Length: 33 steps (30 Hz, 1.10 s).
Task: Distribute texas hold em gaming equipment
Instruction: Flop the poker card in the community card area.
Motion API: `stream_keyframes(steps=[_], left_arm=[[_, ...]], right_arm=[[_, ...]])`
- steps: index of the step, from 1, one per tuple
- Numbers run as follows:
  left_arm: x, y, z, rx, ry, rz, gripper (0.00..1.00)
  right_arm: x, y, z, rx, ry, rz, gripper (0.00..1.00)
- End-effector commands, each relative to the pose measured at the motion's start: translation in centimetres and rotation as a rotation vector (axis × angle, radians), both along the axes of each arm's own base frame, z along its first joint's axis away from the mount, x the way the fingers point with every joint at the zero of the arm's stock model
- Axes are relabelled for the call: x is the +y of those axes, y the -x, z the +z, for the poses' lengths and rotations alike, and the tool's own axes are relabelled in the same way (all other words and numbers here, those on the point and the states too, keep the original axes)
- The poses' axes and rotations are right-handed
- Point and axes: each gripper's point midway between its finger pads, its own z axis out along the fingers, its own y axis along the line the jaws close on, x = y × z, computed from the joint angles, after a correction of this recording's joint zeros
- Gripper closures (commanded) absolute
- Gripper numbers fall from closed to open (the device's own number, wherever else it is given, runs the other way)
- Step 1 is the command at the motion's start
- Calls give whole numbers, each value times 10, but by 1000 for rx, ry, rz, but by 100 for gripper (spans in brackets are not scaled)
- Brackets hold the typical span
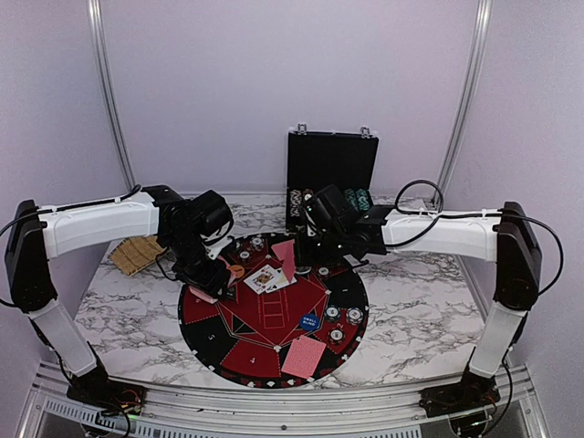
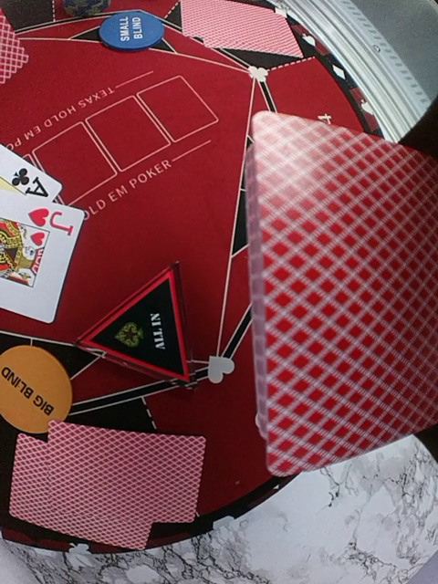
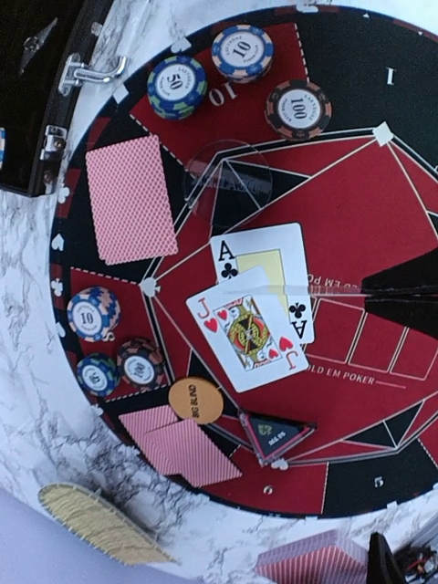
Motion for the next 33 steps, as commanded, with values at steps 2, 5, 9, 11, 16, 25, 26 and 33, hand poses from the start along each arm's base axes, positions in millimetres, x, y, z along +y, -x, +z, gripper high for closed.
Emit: stream_keyframes(steps=[2,5,9,11,16,25,26,33], left_arm=[[10,-2,2,-12,2,36,59],[14,-1,0,-9,0,48,59],[19,1,-4,-1,2,63,59],[20,1,-4,-1,5,69,59],[22,2,-3,-3,10,72,59],[24,2,-4,-2,11,70,59],[24,2,-4,-1,11,71,59],[23,1,-3,-4,15,68,59]], right_arm=[[-9,-4,-18,-81,261,-62,100],[-5,-3,-17,-116,323,-72,100],[4,1,-17,-148,380,-68,100],[8,4,-19,-145,391,-57,100],[22,8,-20,-160,405,-30,100],[63,25,-32,-125,354,79,83],[70,28,-33,-114,329,99,81],[99,39,-18,-93,189,187,64]])
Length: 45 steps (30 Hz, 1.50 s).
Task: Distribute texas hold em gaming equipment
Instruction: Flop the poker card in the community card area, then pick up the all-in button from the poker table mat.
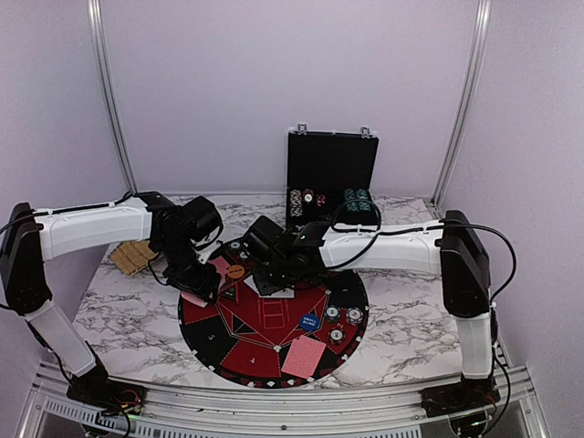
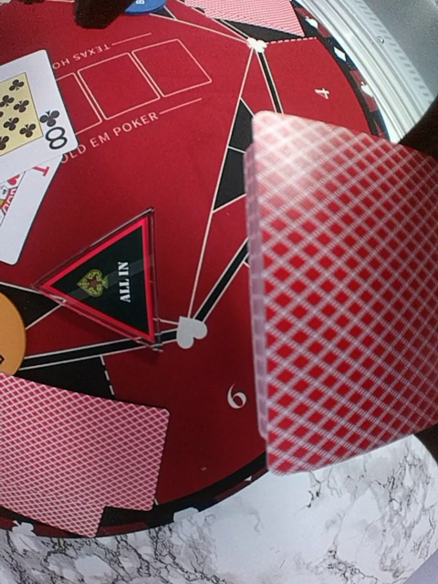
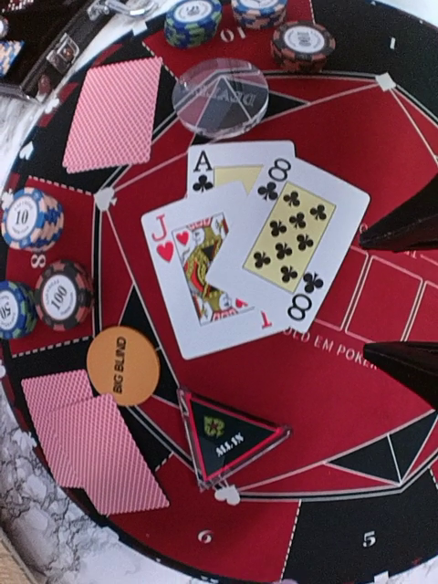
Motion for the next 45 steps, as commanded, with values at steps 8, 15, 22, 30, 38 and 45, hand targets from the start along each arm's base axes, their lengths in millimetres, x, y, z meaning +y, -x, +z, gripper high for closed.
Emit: stream_keyframes(steps=[8,15,22,30,38,45], left_arm=[[-4,-2,10,-19,43,-5,60],[-10,0,11,-7,65,-23,60],[-19,3,13,-8,71,-59,60],[-24,2,16,-24,68,-65,59],[-6,-8,14,-30,48,32,59],[20,-16,4,-10,19,134,59]], right_arm=[[23,-5,46,36,-275,89,56],[-2,-11,67,132,-527,129,46],[-30,-18,67,223,-667,143,34],[-40,-20,57,245,-684,146,30],[-15,-36,30,48,-428,153,30],[28,-44,11,-90,-270,196,24]])
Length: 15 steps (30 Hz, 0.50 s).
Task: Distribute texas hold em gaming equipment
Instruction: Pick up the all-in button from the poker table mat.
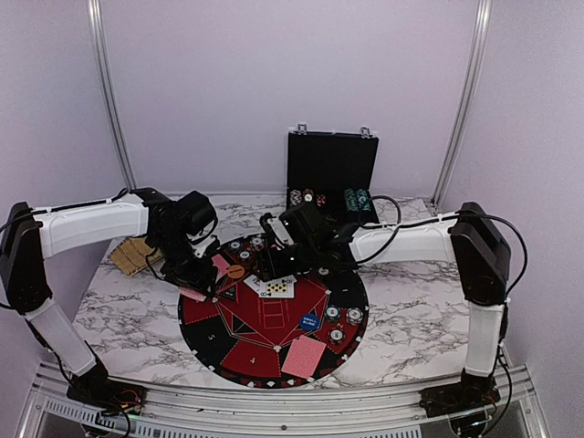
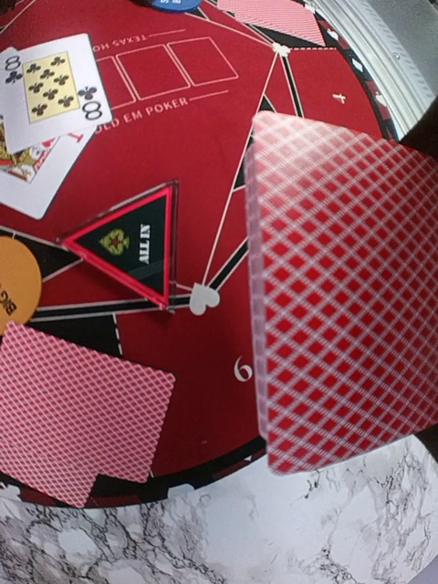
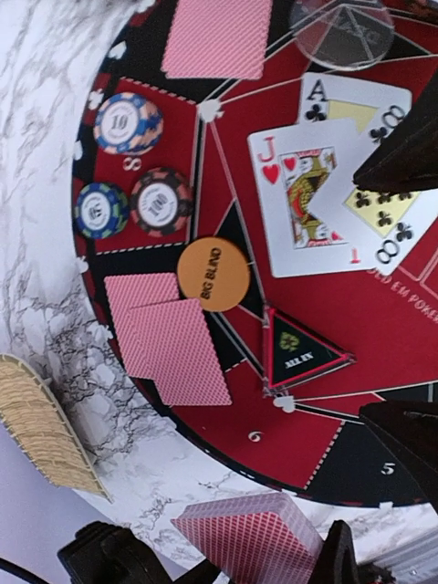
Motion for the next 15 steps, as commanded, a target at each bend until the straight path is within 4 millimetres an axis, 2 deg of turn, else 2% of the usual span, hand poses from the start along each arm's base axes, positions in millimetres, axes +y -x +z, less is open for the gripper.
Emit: stream_keyframes(steps=[1,10,15], left_arm=[[19,-7,-1,-10,-14,83,59],[57,-22,-8,10,-27,231,59],[70,-29,-9,8,-22,275,59]], right_arm=[[20,-17,-10,-143,138,-23,23],[54,-5,-47,-134,272,-25,14],[65,-6,-56,-83,301,-69,10]])
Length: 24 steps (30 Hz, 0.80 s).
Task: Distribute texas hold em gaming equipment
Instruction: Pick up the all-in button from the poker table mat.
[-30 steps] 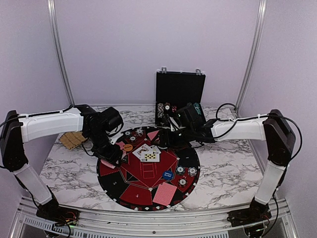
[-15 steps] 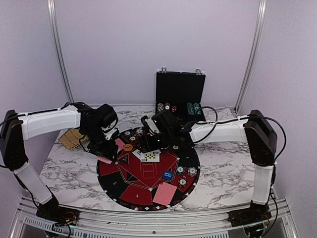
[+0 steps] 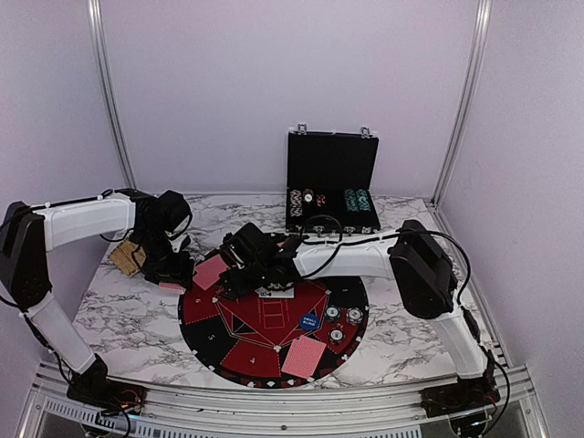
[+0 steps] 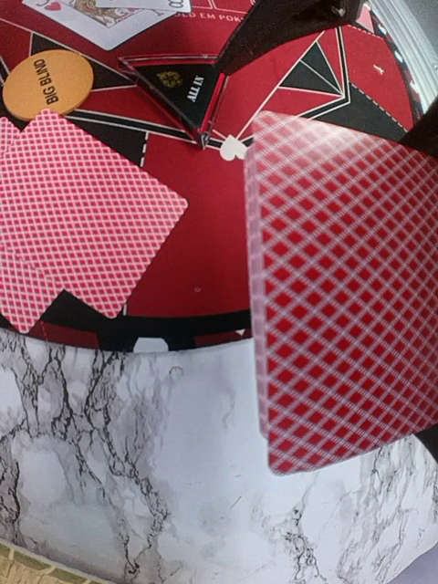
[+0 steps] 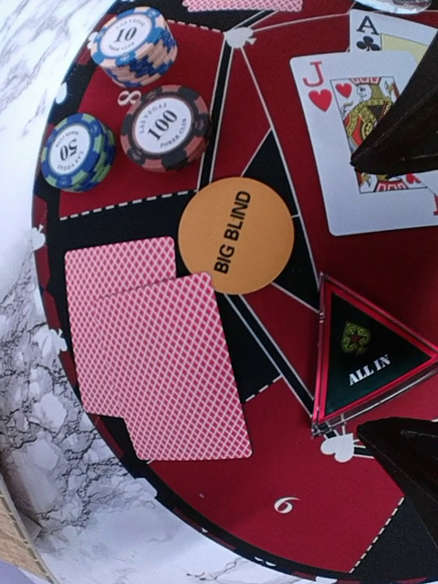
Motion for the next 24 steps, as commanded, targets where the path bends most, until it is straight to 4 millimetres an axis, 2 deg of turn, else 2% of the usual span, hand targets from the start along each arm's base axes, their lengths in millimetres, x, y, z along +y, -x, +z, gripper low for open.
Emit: stream_keyframes(steps=[1,8,15,24], left_arm=[[9,-7,9,-37,16,42,60],[23,-10,5,-36,17,77,60],[32,-9,5,-39,16,88,60],[35,-8,4,-36,18,90,60]], right_arm=[[2,-1,-4,31,50,-73,10],[15,-3,-4,58,22,-114,7],[26,-1,-15,52,38,-123,7],[33,0,-25,43,55,-119,10]])
